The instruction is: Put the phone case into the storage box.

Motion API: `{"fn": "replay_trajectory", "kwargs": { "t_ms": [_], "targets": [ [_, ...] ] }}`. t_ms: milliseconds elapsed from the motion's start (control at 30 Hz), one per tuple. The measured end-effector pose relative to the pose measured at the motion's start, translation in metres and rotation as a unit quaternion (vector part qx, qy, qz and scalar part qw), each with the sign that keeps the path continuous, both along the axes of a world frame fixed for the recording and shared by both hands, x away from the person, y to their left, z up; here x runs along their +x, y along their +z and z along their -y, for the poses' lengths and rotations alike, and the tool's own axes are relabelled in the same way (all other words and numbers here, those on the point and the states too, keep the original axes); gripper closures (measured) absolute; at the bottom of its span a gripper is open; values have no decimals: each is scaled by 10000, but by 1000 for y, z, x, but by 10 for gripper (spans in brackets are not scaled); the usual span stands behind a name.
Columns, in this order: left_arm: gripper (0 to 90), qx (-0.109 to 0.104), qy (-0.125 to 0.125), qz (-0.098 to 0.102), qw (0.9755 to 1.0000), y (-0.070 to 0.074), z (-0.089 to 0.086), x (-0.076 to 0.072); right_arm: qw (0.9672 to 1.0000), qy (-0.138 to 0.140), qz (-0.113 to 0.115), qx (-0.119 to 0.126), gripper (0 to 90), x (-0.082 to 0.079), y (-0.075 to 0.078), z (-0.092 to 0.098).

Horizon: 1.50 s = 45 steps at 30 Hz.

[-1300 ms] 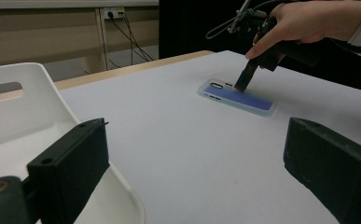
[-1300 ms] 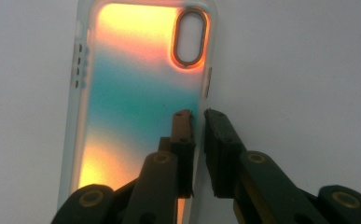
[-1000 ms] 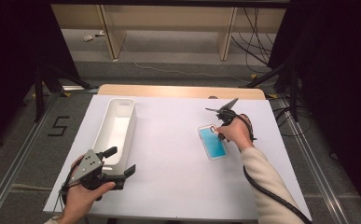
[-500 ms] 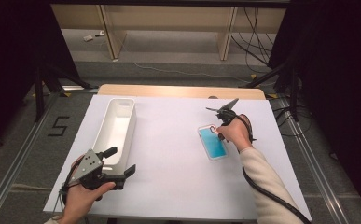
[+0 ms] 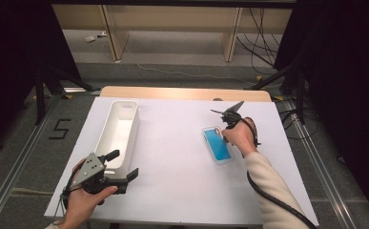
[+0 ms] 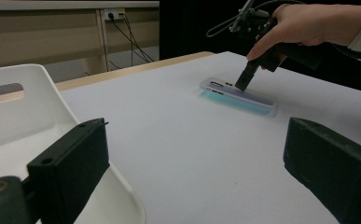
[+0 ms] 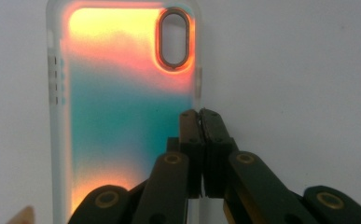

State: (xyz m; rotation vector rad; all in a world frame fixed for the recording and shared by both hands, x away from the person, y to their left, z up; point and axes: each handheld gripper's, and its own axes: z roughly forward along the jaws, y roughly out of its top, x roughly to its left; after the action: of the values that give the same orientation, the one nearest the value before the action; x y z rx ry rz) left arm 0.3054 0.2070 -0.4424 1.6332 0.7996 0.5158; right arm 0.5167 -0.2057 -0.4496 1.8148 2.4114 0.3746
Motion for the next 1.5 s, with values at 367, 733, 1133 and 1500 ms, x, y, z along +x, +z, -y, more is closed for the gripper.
{"fn": "replay_trajectory", "kwargs": {
  "t_ms": [367, 733, 1133, 1500],
  "targets": [
    [64, 36, 10, 11, 10000, 0, 0, 0, 9995, -50, 293, 45, 893, -7, 13, -5],
    [64, 75, 8, -1, 10000, 1, 0, -1, 9979, 60, 625, 158, 893, -12, 23, -9],
    [65, 79, 15, -3, 10000, 1, 0, -1, 9966, -33, 801, 186, 893, -19, 30, -11],
    [65, 83, 18, -10, 10000, 0, 0, -1, 9866, 16, 1603, 307, 892, -30, 34, -7]
  ]
}}
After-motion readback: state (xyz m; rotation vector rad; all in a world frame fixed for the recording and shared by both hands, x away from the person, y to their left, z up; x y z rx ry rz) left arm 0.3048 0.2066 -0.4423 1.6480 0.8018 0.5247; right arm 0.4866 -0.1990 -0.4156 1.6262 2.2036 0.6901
